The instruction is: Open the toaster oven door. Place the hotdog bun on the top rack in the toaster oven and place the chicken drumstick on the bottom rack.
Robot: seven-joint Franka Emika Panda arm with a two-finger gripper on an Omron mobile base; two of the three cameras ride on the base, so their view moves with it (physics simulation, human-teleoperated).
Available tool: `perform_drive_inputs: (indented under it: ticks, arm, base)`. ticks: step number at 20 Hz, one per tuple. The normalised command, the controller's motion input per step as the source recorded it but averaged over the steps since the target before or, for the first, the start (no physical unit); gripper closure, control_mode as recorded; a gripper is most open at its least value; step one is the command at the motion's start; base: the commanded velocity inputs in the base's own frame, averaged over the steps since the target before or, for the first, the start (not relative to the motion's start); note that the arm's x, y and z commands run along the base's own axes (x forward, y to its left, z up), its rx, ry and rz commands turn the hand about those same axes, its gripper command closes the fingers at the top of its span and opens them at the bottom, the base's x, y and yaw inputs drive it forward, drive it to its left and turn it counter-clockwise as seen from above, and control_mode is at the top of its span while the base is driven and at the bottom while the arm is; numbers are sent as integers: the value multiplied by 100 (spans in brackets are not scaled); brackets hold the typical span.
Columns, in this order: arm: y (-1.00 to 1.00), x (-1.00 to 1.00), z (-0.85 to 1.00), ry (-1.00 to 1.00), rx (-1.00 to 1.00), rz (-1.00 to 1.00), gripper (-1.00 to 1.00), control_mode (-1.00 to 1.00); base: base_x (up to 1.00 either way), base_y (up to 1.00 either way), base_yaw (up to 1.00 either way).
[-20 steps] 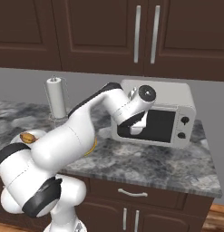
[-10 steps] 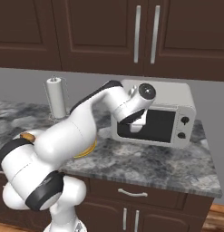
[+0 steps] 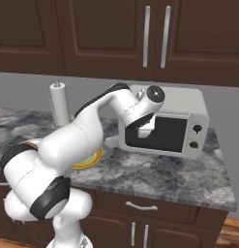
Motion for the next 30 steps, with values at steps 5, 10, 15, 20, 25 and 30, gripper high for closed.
perform_drive_inputs:
  ticks: [5,10,15,20,25,30]
  arm:
    - [1,12,4,0,0,0,-100,-100]
    - [-2,15,1,0,3,0,-100,-100]
    - [-13,10,0,0,8,0,-100,-100]
    - [-18,0,-3,0,7,0,-100,-100]
    - [-15,-5,-8,0,0,0,-100,-100]
    - [-2,0,-12,0,0,0,-100,-100]
  base:
    - [0,0,0]
    - [0,0,0]
    - [0,0,0]
    - [0,0,0]
    - [0,0,0]
    - [0,0,0]
